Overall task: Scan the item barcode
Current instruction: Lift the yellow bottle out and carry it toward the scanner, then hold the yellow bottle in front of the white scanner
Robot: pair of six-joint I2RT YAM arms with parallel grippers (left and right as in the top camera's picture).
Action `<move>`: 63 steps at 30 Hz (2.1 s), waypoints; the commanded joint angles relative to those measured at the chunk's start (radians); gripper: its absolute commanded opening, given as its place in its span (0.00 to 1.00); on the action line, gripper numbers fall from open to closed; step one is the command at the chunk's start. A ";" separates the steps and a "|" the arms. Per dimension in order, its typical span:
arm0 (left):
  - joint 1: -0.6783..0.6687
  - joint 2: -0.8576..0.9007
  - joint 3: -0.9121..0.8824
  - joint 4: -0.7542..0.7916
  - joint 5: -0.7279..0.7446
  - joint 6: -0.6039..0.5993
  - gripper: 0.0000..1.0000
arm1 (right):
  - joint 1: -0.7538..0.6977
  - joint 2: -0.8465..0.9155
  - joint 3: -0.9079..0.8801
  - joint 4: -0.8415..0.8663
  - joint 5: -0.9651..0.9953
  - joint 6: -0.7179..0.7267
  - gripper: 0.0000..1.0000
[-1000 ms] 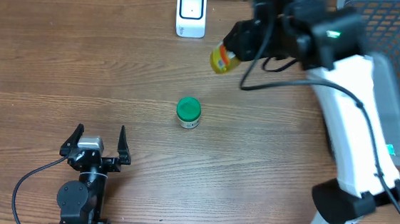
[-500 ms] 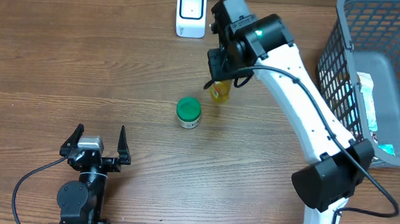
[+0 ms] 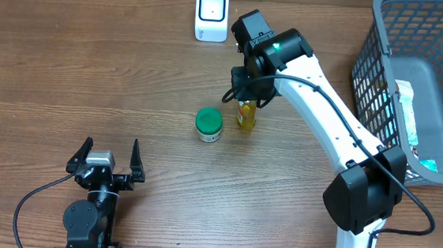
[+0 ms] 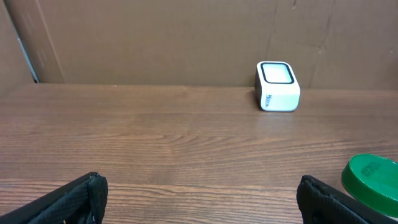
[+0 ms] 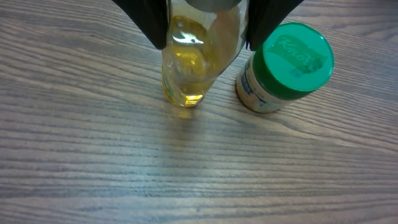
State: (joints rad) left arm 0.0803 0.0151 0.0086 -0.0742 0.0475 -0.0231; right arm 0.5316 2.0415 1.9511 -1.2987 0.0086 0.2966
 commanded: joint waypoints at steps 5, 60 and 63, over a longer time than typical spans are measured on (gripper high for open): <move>0.005 -0.010 -0.004 -0.001 -0.005 0.001 0.99 | 0.003 -0.002 -0.013 0.015 0.017 0.024 0.24; 0.005 -0.010 -0.004 -0.001 -0.006 0.001 0.99 | -0.032 0.047 0.327 0.206 0.043 -0.202 0.85; 0.005 -0.010 -0.004 -0.001 -0.006 0.001 1.00 | -0.032 0.107 0.326 0.277 0.084 -0.221 0.85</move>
State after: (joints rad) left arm 0.0803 0.0151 0.0086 -0.0742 0.0471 -0.0231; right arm 0.5049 2.0792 2.2692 -1.0554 0.0307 0.1287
